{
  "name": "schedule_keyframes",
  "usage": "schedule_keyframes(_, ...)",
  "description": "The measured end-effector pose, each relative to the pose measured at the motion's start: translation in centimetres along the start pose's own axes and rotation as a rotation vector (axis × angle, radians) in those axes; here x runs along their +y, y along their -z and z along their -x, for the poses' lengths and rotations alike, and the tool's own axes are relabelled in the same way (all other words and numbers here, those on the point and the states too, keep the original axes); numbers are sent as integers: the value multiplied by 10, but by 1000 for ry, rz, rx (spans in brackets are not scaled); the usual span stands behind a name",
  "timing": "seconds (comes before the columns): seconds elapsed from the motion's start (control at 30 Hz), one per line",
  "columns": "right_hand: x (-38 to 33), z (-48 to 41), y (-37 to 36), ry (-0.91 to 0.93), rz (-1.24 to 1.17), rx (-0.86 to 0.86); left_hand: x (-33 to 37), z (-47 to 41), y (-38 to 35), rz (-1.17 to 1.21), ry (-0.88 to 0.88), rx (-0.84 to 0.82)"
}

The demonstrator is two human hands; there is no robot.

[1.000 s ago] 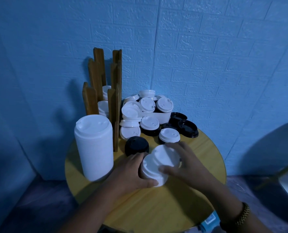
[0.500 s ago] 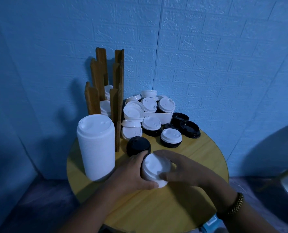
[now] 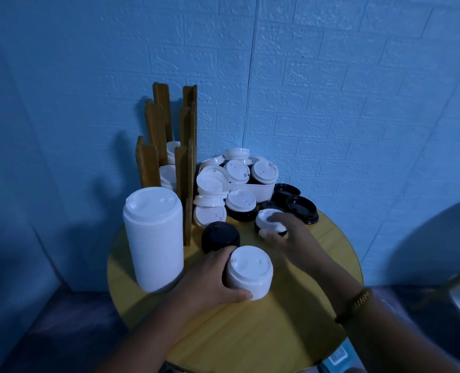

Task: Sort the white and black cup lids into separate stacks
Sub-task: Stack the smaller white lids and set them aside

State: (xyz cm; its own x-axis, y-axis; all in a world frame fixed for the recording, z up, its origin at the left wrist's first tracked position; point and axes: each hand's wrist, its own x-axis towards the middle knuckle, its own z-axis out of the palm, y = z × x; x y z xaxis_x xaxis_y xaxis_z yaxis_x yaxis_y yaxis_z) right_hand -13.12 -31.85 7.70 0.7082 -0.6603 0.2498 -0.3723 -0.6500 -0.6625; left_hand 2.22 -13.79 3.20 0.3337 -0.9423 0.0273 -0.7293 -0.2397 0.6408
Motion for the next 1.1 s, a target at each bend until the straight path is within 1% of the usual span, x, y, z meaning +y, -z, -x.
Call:
schedule_keyframes(0.03,9,-13,-2,-26,115,92,0,0,0,-2,2,-3)
schedule_keyframes(0.07,16,-24,-5,-73,209,128,-1,-1,0,-1,6,-5)
schedule_keyframes(0.13,23,-42,-10,-194,296,93,-1,-1,0,-2,13,-15)
schedule_keyframes(0.2,29,-55,-15,-245,303,45,0,0,2,-2,21,-31)
schedule_keyframes(0.3,36,-65,-23,-254,252,26,4,2,3,0,-11,-28)
schedule_keyframes(0.4,38,-62,-25,-223,183,101,2,1,2,-4,-22,0)
schedule_keyframes(0.6,36,-34,-8,-161,-86,240,-4,-2,-1,20,-17,8)
schedule_keyframes(0.67,24,-16,0,-128,-218,281,-5,-3,-2,36,-12,8)
schedule_keyframes(0.7,16,-5,2,-99,-287,258,-4,-3,-2,46,-9,7)
schedule_keyframes(0.73,9,7,3,-63,-346,191,-3,-2,-2,58,-8,7)
schedule_keyframes(0.77,2,19,2,-28,-379,80,-2,-2,-1,67,-8,9)
schedule_keyframes(0.83,-7,36,-4,23,-371,-167,0,-1,0,83,-6,12)
schedule_keyframes(0.87,-9,41,-7,32,-343,-245,2,0,0,92,-6,16)
schedule_keyframes(0.93,-10,44,-9,37,-301,-303,3,1,1,99,-5,25)
schedule_keyframes(1.1,-11,40,-2,73,-286,-361,1,0,1,125,-11,7)
